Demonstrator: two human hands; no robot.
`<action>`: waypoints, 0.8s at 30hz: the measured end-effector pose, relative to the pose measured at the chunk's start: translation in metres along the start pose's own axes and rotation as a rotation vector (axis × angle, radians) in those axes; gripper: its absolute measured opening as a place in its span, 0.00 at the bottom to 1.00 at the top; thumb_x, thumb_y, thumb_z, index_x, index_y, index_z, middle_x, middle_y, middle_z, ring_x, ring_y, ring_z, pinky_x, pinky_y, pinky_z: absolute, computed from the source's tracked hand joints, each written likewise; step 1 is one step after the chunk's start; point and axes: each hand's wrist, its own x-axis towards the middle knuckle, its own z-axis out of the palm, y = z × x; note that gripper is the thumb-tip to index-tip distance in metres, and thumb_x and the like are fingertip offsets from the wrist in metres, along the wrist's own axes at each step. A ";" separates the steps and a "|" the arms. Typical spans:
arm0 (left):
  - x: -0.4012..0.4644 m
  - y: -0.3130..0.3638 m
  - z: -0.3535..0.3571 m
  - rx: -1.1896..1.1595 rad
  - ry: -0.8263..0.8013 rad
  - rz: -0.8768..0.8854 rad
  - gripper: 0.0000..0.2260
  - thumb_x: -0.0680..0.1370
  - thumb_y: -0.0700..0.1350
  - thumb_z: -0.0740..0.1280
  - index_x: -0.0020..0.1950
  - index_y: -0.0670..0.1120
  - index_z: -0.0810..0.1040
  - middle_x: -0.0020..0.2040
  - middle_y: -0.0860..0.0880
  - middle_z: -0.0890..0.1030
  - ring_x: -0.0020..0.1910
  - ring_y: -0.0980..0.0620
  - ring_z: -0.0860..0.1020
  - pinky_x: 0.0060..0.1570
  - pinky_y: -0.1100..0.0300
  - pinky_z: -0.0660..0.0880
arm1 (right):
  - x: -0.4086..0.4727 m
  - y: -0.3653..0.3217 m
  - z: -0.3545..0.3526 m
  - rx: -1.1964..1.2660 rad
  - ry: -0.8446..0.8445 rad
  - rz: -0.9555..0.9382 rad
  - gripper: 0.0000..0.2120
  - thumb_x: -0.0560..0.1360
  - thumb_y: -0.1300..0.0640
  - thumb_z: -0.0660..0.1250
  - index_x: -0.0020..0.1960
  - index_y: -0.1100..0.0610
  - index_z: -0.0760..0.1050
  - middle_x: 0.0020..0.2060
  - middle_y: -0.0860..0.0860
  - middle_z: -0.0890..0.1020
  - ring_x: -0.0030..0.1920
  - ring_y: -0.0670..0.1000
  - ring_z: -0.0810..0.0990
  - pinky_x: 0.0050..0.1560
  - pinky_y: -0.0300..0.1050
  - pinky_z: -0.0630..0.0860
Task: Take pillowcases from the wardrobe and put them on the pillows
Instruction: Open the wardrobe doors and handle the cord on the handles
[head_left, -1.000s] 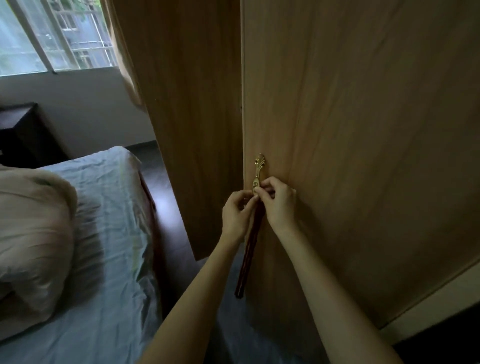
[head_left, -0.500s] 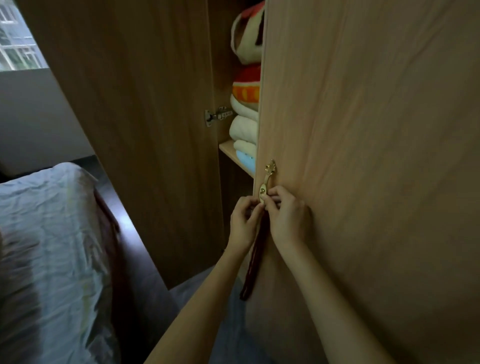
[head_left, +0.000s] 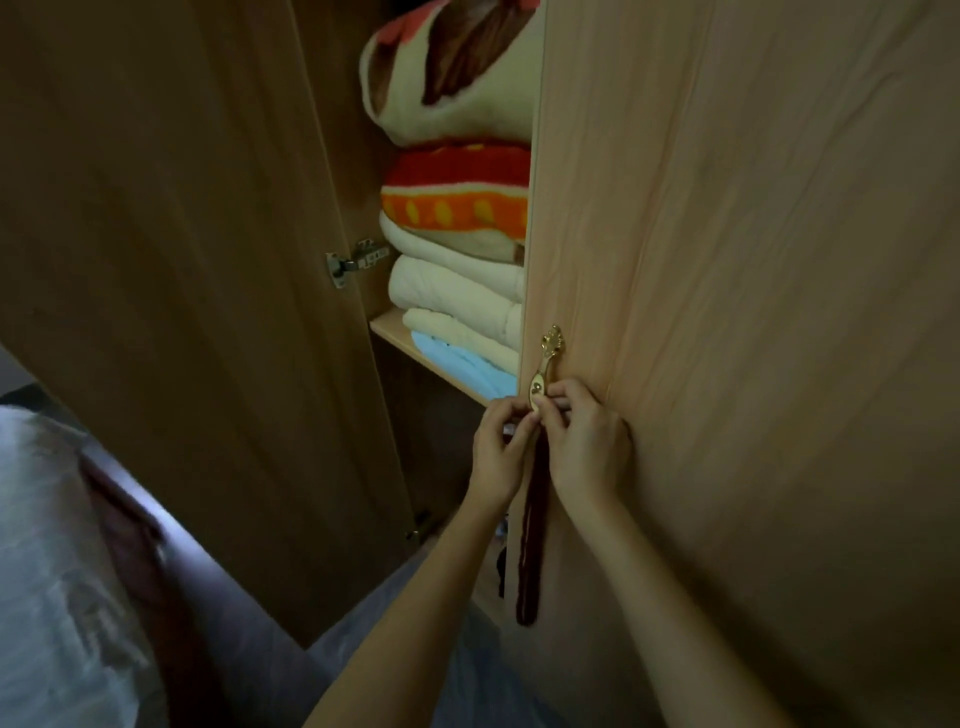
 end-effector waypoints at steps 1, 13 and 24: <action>0.005 -0.001 0.000 0.000 -0.026 0.007 0.07 0.77 0.44 0.61 0.50 0.47 0.77 0.47 0.44 0.78 0.48 0.44 0.76 0.51 0.39 0.73 | 0.002 0.000 0.001 -0.007 0.008 0.023 0.05 0.74 0.53 0.65 0.48 0.53 0.77 0.41 0.48 0.85 0.38 0.49 0.80 0.34 0.40 0.70; 0.034 -0.010 0.003 0.011 -0.179 0.092 0.05 0.78 0.38 0.62 0.48 0.40 0.78 0.43 0.43 0.77 0.46 0.47 0.74 0.46 0.51 0.72 | 0.016 0.003 0.009 -0.026 0.066 0.145 0.05 0.75 0.52 0.64 0.47 0.52 0.76 0.41 0.48 0.84 0.33 0.52 0.81 0.36 0.46 0.77; 0.015 -0.022 -0.058 0.013 -0.178 -0.010 0.11 0.80 0.43 0.60 0.60 0.46 0.76 0.56 0.47 0.78 0.55 0.52 0.77 0.54 0.57 0.76 | 0.020 0.006 0.014 0.088 0.054 0.211 0.04 0.74 0.53 0.66 0.41 0.53 0.76 0.35 0.51 0.83 0.30 0.54 0.81 0.38 0.54 0.79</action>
